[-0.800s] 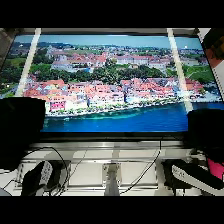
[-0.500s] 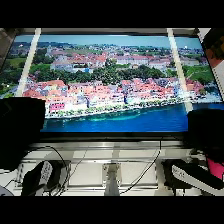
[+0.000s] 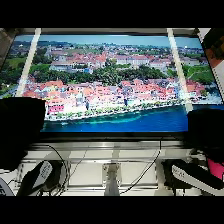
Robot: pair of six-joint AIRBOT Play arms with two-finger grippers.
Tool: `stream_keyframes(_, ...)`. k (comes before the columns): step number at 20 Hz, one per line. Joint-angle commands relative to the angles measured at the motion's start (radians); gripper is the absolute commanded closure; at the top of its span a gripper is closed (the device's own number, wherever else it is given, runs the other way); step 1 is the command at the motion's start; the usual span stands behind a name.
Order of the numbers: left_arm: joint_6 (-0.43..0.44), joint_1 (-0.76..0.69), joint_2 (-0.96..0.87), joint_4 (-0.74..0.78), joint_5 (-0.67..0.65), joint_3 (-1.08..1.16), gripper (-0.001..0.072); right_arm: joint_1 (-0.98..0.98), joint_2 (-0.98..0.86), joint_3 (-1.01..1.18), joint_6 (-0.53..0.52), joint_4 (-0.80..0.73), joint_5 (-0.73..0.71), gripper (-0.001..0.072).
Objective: Fold the clothes and pants, and hang the long-sleeved shirts on hangers.
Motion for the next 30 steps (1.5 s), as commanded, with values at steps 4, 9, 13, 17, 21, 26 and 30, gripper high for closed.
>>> stream_keyframes(4,-0.197,0.238,-0.016,0.134,0.077,0.001,0.011,0.0,0.0,0.0,0.0,0.0,0.001,0.07)
stream_keyframes(9,-0.211,0.354,-0.04,0.131,0.127,0.001,0.0109,0.0,0.0,0.0,0.0,0.0,0.001,0.07)
stream_keyframes(13,-0.211,0.348,-0.1,0.086,0.156,0.001,0.0109,0.0,0.0,0.0,0.0,0.0,0.0,0.0701)
stream_keyframes(17,-0.196,0.346,-0.116,-0.023,0.171,0.001,0.011,0.0,0.0,0.0,0.0,0.0,0.001,0.07)
stream_keyframes(21,0.034,0.347,-0.097,-0.139,0.063,0.001,0.0104,0.0,0.0,0.0,0.0,0.0,0.001,0.07)
stream_keyframes(26,0.034,0.347,-0.113,-0.184,0.093,0.001,0.0003,0.0,0.0,0.0,0.0,0.0,0.0,0.0701)
stream_keyframes(30,0.034,0.347,-0.179,-0.185,0.101,0.001,0.0006,0.0,0.0,0.0,0.0,0.0,0.001,0.07)
